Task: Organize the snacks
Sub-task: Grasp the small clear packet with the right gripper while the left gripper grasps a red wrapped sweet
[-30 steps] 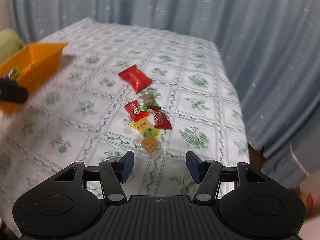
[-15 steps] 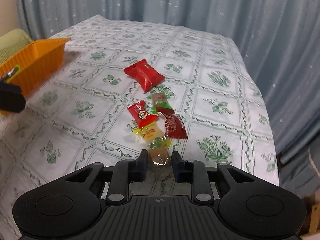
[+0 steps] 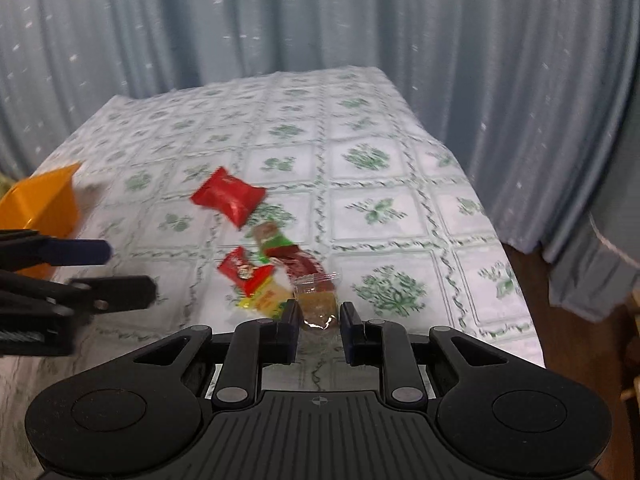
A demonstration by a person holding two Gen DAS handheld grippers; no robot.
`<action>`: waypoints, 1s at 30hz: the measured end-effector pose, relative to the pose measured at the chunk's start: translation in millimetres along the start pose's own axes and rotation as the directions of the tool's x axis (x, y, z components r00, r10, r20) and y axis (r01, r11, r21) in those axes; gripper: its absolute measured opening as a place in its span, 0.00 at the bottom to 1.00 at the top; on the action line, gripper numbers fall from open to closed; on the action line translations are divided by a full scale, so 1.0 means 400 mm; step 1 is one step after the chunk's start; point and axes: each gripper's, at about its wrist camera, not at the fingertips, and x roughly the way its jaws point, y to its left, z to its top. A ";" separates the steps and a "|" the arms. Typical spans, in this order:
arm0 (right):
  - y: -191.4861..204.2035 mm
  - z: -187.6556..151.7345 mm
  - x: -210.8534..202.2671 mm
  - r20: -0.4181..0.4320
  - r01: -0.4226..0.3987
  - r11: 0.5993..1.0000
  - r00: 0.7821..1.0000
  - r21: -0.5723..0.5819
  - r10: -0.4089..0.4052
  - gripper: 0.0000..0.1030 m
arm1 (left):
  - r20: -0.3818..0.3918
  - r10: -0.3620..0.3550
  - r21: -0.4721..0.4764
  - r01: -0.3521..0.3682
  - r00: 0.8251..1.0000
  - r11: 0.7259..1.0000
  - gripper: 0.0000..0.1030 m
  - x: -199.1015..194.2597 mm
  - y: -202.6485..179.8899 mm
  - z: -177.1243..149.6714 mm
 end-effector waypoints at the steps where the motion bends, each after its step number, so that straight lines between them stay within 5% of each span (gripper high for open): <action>1: -0.007 -0.001 0.003 -0.003 0.002 1.000 1.000 0.020 -0.001 0.21 | -0.009 -0.002 0.022 0.002 1.000 1.000 0.61 0.018 -0.004 0.002; 7: -0.032 -0.011 0.005 0.006 0.001 0.994 1.000 0.105 -0.002 0.21 | -0.012 -0.062 0.026 0.062 0.998 0.998 0.57 0.098 -0.012 0.021; 16: -0.046 -0.016 0.012 0.013 0.011 0.985 1.000 0.174 -0.014 0.21 | -0.031 -0.093 0.003 0.093 0.995 0.996 0.32 0.173 -0.032 0.033; 22: -0.043 -0.013 0.012 0.019 0.018 0.983 1.000 0.185 -0.021 0.21 | -0.007 -0.063 -0.029 0.063 0.998 0.998 0.19 0.153 -0.011 0.018; 30: 0.006 -0.002 -0.021 0.038 -0.007 0.985 0.999 0.172 0.000 0.21 | 0.020 0.009 -0.105 -0.007 1.000 0.994 0.19 0.032 0.021 -0.021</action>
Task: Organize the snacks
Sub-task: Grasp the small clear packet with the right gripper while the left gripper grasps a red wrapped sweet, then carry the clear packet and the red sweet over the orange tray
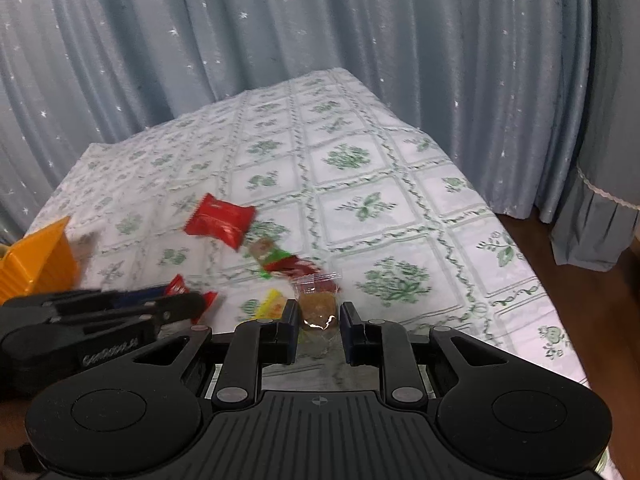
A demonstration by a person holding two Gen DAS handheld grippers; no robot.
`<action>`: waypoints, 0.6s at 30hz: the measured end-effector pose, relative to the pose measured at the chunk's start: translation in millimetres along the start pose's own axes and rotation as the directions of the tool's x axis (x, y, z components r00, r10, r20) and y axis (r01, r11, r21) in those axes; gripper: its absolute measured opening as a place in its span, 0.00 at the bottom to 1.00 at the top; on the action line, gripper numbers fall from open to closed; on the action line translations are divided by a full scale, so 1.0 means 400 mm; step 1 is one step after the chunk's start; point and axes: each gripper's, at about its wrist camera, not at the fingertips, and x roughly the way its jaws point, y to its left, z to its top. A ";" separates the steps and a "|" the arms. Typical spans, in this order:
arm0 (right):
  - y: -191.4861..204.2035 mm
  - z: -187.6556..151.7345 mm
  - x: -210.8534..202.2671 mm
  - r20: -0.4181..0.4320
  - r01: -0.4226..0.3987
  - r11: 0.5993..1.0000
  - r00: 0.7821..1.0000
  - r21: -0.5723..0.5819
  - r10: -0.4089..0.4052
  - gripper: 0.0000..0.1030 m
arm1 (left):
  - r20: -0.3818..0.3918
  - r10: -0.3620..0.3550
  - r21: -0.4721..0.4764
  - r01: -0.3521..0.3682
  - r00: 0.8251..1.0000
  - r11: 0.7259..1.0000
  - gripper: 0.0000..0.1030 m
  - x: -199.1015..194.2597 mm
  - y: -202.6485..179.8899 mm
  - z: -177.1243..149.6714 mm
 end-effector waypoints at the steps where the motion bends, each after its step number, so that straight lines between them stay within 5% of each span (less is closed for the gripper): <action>1: 0.013 -0.001 -0.007 0.000 -0.004 1.000 1.000 -0.003 0.004 0.21 | 0.004 0.011 -0.015 -0.011 1.000 1.000 0.19 -0.023 0.003 -0.005; 18: 0.257 -0.086 -0.180 0.017 -0.096 0.993 0.995 -0.067 0.098 0.21 | 0.075 0.182 -0.211 -0.163 0.980 0.964 0.19 -0.439 0.070 -0.110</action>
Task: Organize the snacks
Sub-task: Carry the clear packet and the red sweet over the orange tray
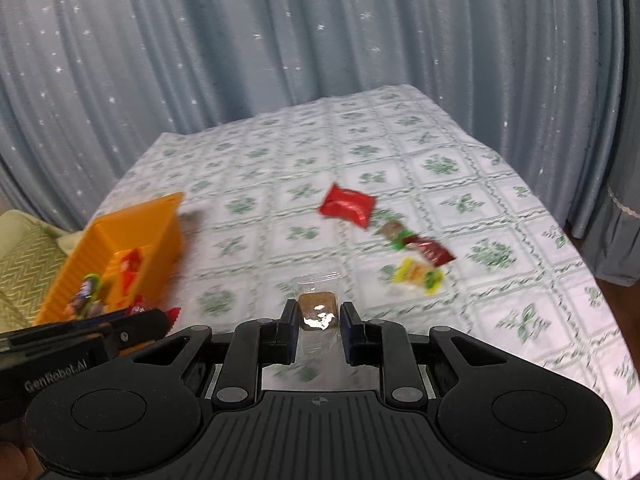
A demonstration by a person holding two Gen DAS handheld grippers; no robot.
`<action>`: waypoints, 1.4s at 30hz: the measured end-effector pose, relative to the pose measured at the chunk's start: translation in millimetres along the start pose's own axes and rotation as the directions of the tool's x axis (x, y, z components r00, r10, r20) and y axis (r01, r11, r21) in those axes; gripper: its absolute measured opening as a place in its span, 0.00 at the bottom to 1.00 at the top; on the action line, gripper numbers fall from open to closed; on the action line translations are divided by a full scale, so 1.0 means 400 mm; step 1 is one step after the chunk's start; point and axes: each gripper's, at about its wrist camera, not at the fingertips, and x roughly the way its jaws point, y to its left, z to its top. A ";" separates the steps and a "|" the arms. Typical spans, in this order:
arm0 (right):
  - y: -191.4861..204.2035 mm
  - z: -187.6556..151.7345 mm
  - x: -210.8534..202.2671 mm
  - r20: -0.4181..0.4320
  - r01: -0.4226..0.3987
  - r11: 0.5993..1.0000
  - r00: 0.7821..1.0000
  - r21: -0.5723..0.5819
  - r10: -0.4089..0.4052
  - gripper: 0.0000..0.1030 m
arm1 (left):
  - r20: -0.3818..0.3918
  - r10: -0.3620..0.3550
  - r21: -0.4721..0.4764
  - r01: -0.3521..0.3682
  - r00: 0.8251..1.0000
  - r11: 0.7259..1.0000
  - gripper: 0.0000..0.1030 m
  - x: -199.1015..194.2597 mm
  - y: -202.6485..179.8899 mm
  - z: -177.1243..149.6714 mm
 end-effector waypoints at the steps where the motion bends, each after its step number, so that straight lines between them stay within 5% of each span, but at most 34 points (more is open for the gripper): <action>1: 0.016 -0.007 -0.010 0.001 -0.008 1.000 1.000 0.001 0.008 0.21 | 0.004 0.005 -0.006 -0.005 1.000 1.000 0.19 -0.020 0.006 -0.001; 16: 0.178 -0.067 -0.143 0.018 -0.071 0.997 0.997 -0.035 0.072 0.21 | 0.054 0.062 -0.082 -0.057 0.997 0.995 0.19 -0.235 0.072 -0.023; 42: 0.344 -0.085 -0.154 0.002 -0.141 0.978 0.990 -0.155 0.143 0.21 | 0.090 0.146 -0.137 -0.133 0.985 0.982 0.19 -0.351 0.193 -0.042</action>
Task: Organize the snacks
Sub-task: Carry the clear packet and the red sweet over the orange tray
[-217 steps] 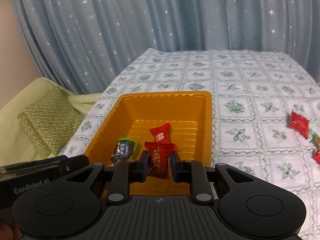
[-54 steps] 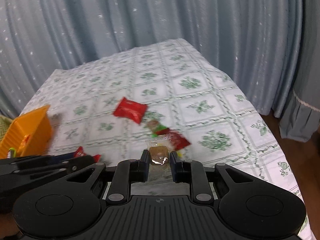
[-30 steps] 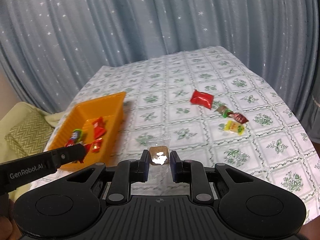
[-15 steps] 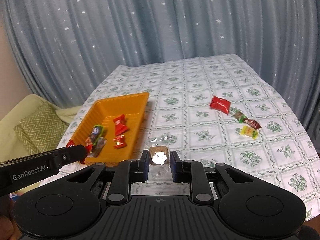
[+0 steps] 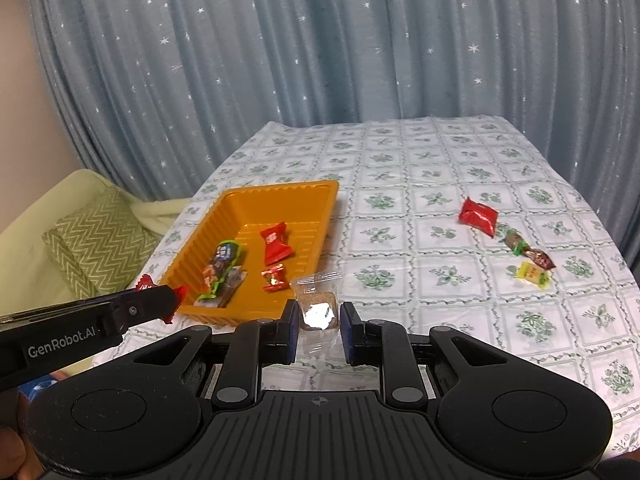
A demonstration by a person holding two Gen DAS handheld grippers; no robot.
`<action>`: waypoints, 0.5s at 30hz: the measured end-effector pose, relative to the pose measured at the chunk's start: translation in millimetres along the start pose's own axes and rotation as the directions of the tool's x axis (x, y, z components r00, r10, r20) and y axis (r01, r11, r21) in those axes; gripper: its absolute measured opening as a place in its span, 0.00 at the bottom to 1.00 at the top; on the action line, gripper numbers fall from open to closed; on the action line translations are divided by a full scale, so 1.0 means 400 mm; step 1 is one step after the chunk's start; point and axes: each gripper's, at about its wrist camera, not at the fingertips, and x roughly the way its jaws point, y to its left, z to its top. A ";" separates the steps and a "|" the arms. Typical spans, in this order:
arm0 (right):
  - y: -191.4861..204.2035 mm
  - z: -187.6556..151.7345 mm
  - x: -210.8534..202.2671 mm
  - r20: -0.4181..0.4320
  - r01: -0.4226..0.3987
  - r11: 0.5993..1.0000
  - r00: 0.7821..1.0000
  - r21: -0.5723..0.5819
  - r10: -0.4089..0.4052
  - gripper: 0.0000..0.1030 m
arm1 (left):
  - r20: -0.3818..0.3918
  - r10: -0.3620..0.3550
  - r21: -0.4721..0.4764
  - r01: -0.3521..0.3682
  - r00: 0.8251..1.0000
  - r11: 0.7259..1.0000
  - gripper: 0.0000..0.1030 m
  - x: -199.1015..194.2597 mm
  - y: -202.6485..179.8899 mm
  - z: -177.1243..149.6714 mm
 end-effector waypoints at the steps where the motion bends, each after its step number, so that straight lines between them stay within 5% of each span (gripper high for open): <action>1: 0.002 0.001 0.004 -0.001 -0.002 1.000 1.000 -0.002 0.002 0.21 | 0.000 0.003 -0.003 -0.003 1.000 1.000 0.19 0.001 0.005 0.000; 15: 0.047 0.015 0.090 -0.031 -0.034 0.999 0.999 -0.042 0.033 0.21 | -0.018 0.033 -0.038 -0.033 0.999 0.999 0.19 0.046 0.069 0.009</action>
